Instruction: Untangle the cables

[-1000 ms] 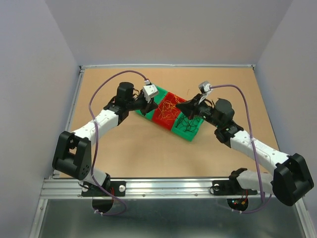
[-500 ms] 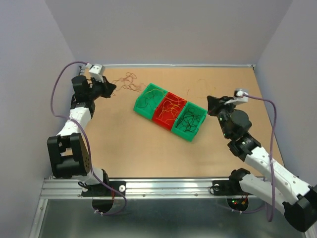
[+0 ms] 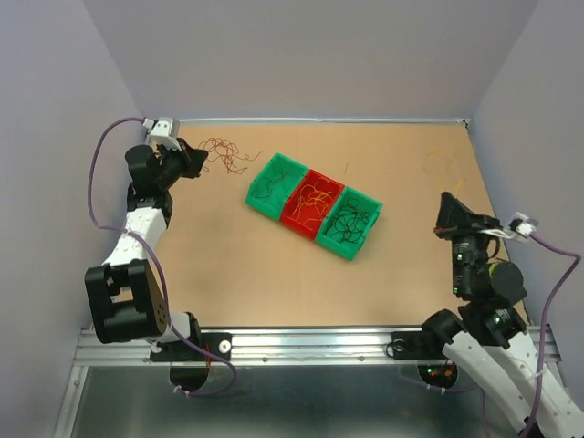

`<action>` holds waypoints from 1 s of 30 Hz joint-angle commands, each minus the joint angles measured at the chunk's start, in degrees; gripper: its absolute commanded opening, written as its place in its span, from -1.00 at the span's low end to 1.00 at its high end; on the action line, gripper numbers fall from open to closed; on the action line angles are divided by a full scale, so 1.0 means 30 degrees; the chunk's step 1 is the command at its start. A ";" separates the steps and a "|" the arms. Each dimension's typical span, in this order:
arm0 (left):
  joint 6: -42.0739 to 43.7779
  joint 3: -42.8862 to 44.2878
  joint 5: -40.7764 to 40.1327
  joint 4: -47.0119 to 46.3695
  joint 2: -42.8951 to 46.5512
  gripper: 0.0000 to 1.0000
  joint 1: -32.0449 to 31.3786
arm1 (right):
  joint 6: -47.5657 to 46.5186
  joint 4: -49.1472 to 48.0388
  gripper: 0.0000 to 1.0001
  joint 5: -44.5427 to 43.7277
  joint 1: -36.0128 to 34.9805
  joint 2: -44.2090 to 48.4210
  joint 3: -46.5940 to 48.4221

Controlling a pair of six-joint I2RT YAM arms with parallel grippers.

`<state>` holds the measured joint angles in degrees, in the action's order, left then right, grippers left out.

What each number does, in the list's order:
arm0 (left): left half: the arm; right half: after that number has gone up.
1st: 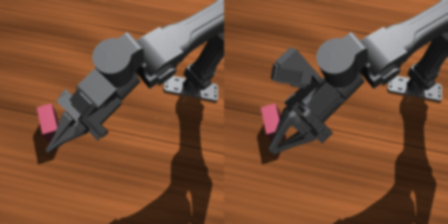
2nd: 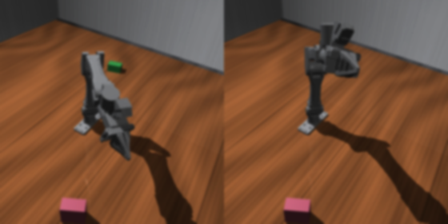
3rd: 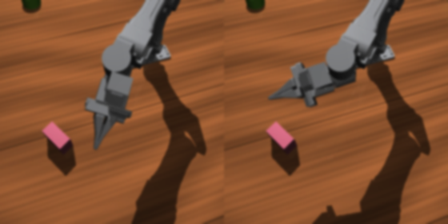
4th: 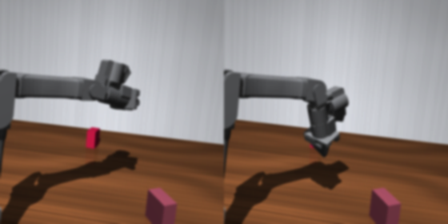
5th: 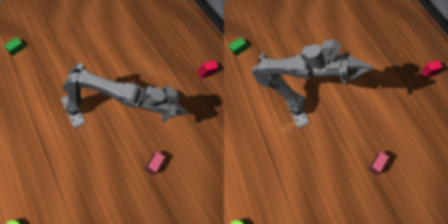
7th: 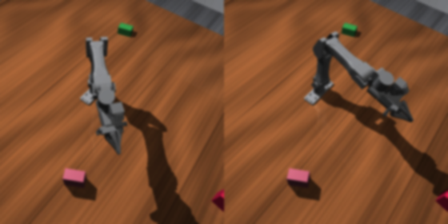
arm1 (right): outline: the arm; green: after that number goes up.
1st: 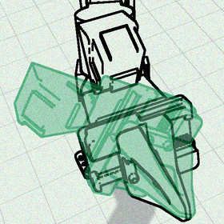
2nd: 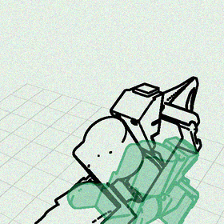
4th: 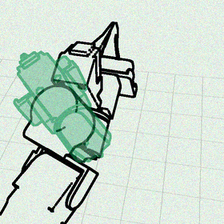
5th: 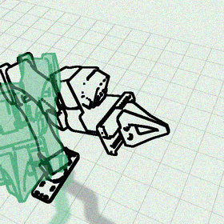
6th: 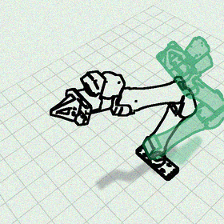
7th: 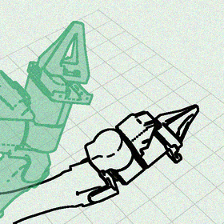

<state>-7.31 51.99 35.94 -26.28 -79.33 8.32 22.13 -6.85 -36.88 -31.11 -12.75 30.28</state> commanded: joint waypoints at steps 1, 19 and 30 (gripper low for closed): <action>-0.0230 -0.0481 0.0470 -0.2078 0.1247 -1.00 -0.0135 | -0.1106 0.1522 -0.99 0.6453 0.0000 -0.4753 0.1942; 0.0298 -0.1889 0.0265 -0.3104 0.3591 -1.00 -0.0750 | -0.1696 -0.3980 -0.99 1.9031 -0.0029 -1.8508 0.7249; 0.0445 -0.2095 0.0206 -0.3338 0.3885 -1.00 -0.0926 | -0.1488 -0.4667 -0.99 1.9123 -0.0029 -2.0591 1.2425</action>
<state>-6.87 46.04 36.27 -32.36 -70.17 5.74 17.96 -18.00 20.38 -31.16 -73.12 57.25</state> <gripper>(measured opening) 0.037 0.022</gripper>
